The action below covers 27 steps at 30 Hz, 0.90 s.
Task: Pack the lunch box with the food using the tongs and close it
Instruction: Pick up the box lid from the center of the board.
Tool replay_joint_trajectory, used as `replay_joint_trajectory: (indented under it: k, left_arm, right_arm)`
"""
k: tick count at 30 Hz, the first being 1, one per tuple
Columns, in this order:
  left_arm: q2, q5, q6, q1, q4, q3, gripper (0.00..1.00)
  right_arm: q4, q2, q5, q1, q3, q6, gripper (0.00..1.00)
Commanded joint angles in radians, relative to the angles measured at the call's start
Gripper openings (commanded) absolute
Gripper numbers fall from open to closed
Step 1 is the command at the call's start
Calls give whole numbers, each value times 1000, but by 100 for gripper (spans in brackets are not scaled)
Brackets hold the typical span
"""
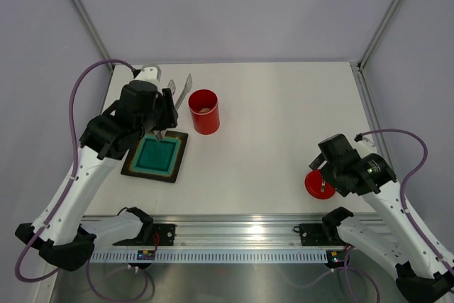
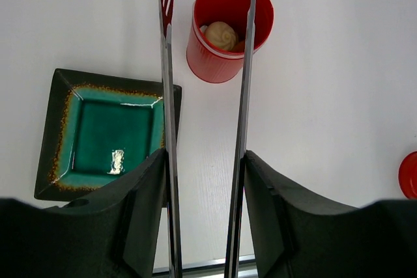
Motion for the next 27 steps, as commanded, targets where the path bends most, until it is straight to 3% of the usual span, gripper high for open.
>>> replay_joint_trajectory:
  k: [1, 11, 22, 27]
  left_arm:
    - [-1, -32, -8, 50, 48, -6, 51]
    - [-7, 64, 10, 124, 72, -35, 51]
    - [20, 138, 12, 127, 112, -56, 51]
    - [25, 156, 13, 127, 116, -59, 51]
  right_arm:
    - [-118, 71, 54, -5, -13, 74, 83]
    - [30, 101, 39, -34, -147, 127, 84]
    - [117, 151, 25, -56, -142, 90, 86]
    - [171, 257, 23, -60, -147, 59, 87]
